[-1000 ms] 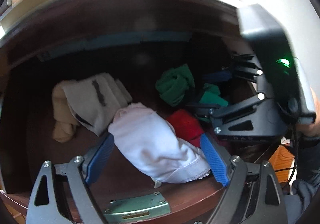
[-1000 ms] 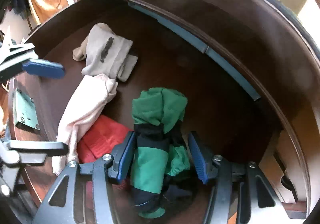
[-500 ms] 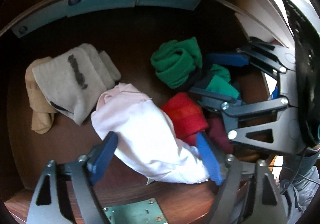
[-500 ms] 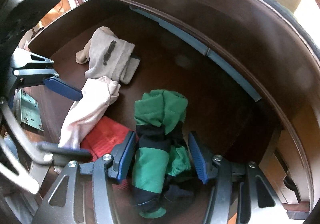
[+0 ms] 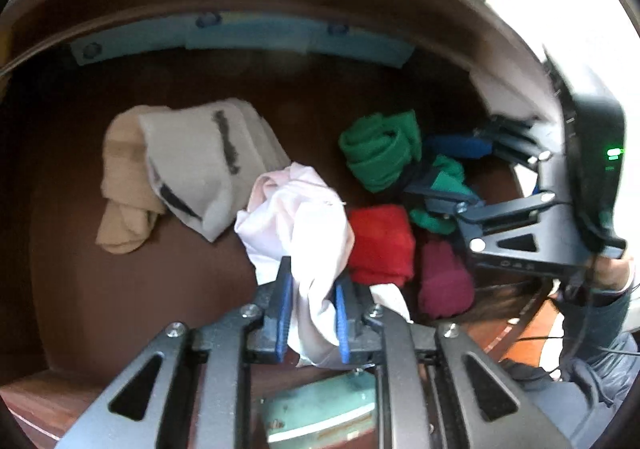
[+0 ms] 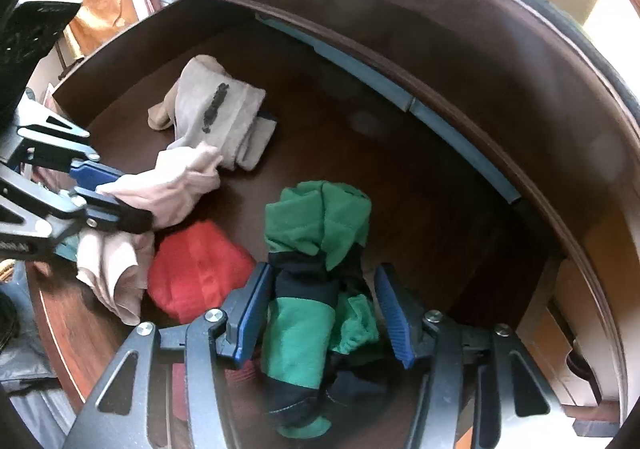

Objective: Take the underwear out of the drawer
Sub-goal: 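Grasp the pink underwear with the left tool while the right tool grasps the green sock, then lift the pink underwear and green sock up out of the drawer with both tools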

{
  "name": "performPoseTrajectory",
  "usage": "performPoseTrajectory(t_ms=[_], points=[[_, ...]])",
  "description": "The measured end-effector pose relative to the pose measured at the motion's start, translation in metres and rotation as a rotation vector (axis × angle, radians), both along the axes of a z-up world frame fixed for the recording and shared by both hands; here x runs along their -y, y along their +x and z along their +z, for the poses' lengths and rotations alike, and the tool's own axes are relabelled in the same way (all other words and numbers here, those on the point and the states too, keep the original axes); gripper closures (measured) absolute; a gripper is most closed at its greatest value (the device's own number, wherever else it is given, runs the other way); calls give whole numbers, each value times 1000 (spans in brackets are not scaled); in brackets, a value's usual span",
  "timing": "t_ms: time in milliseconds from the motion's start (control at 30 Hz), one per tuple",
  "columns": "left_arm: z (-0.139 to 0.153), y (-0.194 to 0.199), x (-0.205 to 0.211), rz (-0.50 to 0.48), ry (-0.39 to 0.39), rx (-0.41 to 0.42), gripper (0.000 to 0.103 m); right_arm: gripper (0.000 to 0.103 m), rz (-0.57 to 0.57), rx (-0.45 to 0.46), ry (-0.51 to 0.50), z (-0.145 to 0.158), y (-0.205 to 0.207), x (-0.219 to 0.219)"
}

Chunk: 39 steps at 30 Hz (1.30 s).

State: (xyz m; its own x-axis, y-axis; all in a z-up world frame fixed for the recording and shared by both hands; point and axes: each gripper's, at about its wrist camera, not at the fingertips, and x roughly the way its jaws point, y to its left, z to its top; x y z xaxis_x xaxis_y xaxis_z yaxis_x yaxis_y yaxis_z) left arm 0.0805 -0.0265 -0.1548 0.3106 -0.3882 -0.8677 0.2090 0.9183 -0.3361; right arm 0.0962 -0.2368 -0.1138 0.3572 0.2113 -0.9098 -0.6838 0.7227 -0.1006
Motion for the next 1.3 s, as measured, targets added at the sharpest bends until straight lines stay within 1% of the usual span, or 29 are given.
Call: performPoseTrajectory(t_ms=[33,67,100,233,333,367,400,600,633,700,733,800,900,967,1000,1033,1300], points=[[4,-3,-3,15,-18,24,87,50,-3,3,1,0,0,0],[5,-8,-17,29,-32,44,87,51,-5,6,-9,-1,0,-1],[10,-10,-20,38,-38,74,87,51,-4,7,-23,-2,0,-3],[27,-26,-21,54,-9,192,87,51,7,-16,-81,-9,0,-12],[32,-31,-16,59,25,248,87,51,17,-18,-111,-12,0,-18],[34,-31,-14,61,30,259,87,51,22,-18,-123,-13,1,-21],[47,-22,-16,64,34,265,87,51,28,-20,-136,-14,0,-24],[50,-23,-10,80,55,320,87,51,68,-50,-199,-23,-1,-41],[51,-27,-11,81,56,326,87,52,72,-49,-204,-24,-1,-43],[52,-28,-11,82,53,334,87,59,81,-43,-208,-25,-2,-48],[52,-29,-11,83,53,341,87,61,87,-41,-205,-25,-3,-50],[57,-32,-14,87,53,351,87,69,95,-30,-187,-24,-4,-48],[60,-37,-21,98,45,368,87,74,98,-16,-150,-26,-9,-44],[60,-37,-21,107,40,374,87,75,95,-7,-121,-26,-13,-42],[62,-47,-26,110,37,378,87,75,104,0,-104,-24,-14,-42],[62,-49,-28,115,34,383,87,75,107,5,-88,-22,-14,-41],[65,-59,-29,138,35,423,87,75,90,122,15,-4,-34,-34]])
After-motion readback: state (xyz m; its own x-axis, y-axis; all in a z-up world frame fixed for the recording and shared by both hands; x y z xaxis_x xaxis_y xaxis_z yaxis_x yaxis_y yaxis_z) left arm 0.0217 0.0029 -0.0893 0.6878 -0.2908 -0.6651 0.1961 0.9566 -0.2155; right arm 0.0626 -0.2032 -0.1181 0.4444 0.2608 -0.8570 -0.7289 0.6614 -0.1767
